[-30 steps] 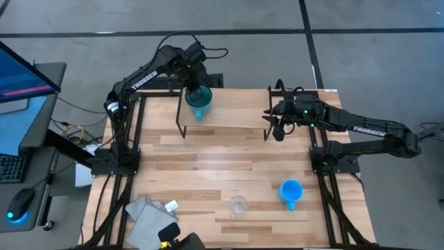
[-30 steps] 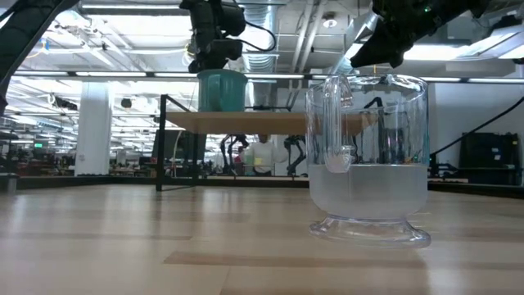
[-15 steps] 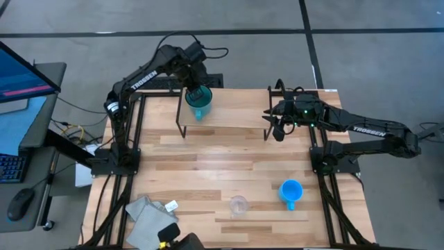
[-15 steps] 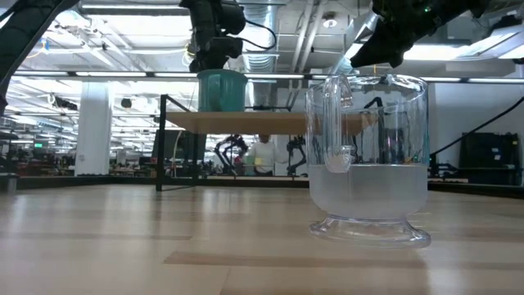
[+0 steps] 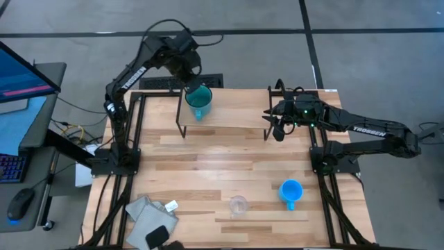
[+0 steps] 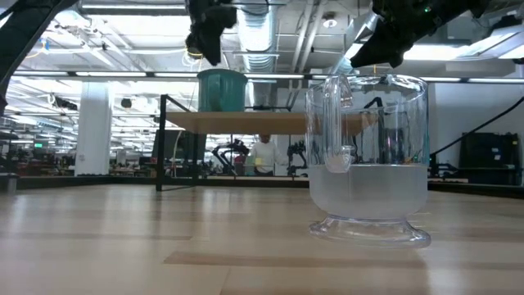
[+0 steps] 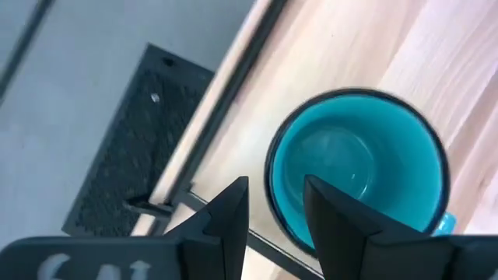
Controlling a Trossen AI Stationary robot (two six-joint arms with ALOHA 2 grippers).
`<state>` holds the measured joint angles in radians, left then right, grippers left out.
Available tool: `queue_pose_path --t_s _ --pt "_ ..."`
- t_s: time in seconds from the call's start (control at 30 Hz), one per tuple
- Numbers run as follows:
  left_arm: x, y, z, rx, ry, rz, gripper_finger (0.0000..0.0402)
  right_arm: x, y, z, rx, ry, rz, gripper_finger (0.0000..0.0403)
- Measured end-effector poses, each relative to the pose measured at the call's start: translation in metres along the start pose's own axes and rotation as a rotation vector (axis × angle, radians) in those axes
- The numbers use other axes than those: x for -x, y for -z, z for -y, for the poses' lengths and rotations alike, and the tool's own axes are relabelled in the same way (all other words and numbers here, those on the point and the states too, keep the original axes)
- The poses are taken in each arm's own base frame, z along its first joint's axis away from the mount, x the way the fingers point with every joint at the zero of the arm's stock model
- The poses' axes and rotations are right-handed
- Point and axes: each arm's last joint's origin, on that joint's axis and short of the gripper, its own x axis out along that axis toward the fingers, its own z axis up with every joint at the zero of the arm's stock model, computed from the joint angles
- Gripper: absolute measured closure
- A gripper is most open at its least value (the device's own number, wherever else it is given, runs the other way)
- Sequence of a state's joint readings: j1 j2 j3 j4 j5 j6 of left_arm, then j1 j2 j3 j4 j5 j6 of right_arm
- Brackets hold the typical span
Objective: Stack small to large cups/mugs on shelf
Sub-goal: Adjust the shelf
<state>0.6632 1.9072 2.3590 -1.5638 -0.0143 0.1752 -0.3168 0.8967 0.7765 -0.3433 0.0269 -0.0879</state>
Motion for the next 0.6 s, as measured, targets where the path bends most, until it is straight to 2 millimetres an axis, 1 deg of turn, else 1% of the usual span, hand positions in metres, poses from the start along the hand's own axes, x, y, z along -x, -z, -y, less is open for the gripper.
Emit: queue_pose_path --t_s 0.07,0.23,0.4,0.5,0.6 --pt "0.011 0.008 0.0 0.005 -0.002 0.014 0.0287 0.0 0.0 0.0 -0.001 0.0 0.0 0.0281" --pt "0.052 0.026 0.004 0.026 0.008 0.104 0.0287 0.0 0.0 -0.001 0.0 -0.008 0.001 0.0281" --pt "0.087 0.042 0.012 0.028 0.101 0.228 0.0287 0.0 0.001 -0.002 -0.001 -0.059 -0.009 0.0281" --pt "0.099 0.049 0.019 0.029 0.112 0.282 0.0287 0.0 0.001 -0.003 -0.013 -0.081 -0.007 0.0281" --pt "0.101 0.056 0.027 0.017 0.113 0.341 0.0287 0.001 0.001 -0.003 -0.016 -0.085 -0.007 0.0281"
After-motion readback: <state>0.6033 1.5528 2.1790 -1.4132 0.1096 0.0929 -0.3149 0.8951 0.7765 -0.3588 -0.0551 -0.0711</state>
